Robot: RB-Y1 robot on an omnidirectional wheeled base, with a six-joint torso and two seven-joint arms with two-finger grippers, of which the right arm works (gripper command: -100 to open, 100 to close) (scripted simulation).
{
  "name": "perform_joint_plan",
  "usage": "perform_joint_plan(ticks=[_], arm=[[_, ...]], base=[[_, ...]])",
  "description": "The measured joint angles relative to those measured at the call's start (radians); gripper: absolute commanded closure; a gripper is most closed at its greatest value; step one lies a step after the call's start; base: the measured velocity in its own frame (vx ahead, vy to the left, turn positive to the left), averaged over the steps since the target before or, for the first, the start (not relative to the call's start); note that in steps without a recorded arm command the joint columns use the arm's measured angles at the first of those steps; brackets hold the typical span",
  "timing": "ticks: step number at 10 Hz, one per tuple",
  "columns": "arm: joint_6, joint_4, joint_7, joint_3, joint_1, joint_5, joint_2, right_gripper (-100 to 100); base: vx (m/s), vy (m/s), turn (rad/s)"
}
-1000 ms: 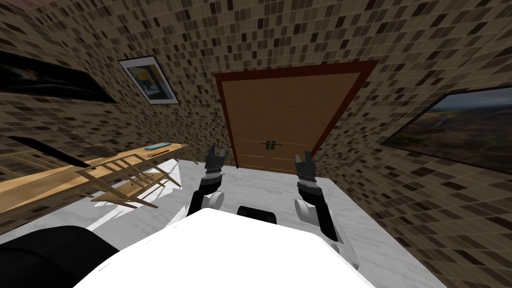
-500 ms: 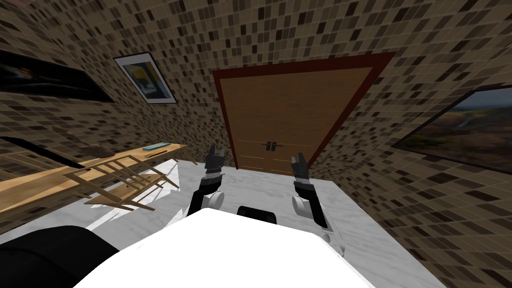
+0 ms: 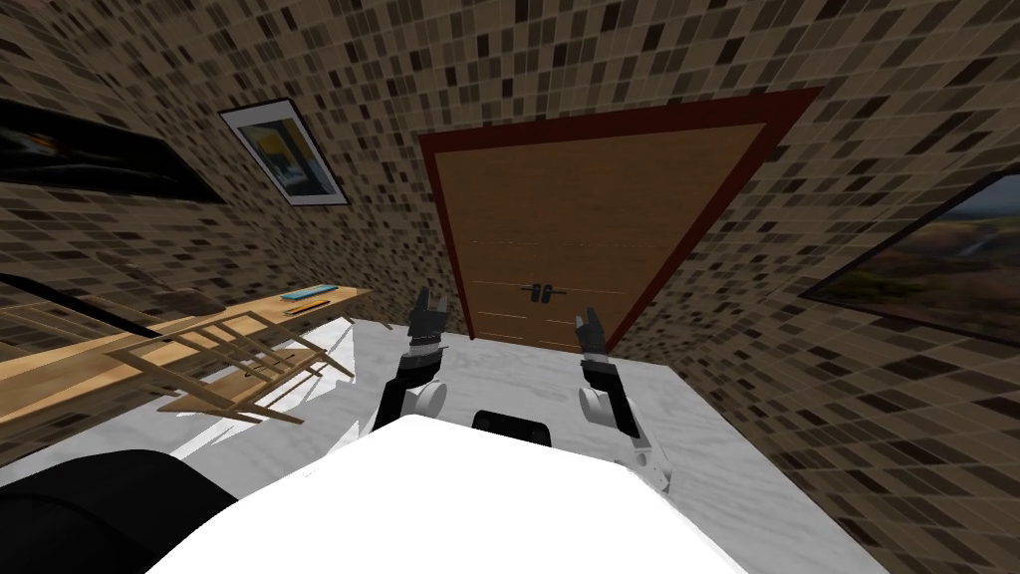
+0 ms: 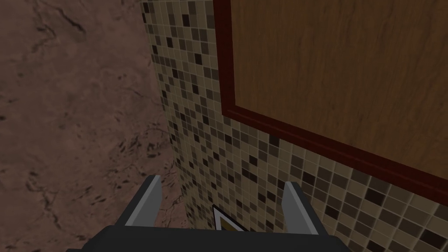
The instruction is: Pull the door open
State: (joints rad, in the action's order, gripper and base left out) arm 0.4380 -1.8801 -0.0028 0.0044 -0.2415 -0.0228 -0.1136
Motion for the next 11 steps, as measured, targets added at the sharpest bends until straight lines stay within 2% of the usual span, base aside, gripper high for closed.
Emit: perform_joint_plan(ticks=[3, 4, 6, 8, 11], arm=[[-0.003, 0.108, -0.008, -0.004, 0.05, -0.013, -0.013, -100], [-0.008, 0.138, -0.016, -0.008, 0.063, -0.021, -0.023, -100], [-0.024, 0.197, -0.024, -0.011, 0.096, -0.032, -0.035, -100], [-0.028, 0.262, -0.028, -0.012, 0.125, -0.04, -0.041, -100], [-0.043, 0.359, -0.043, -0.02, 0.178, -0.058, -0.061, -100]], base=[[0.093, -0.021, 0.029], [0.111, -0.005, 0.022], [0.112, -0.012, 0.027], [0.089, -0.008, 0.022], [0.096, -0.011, 0.025]])
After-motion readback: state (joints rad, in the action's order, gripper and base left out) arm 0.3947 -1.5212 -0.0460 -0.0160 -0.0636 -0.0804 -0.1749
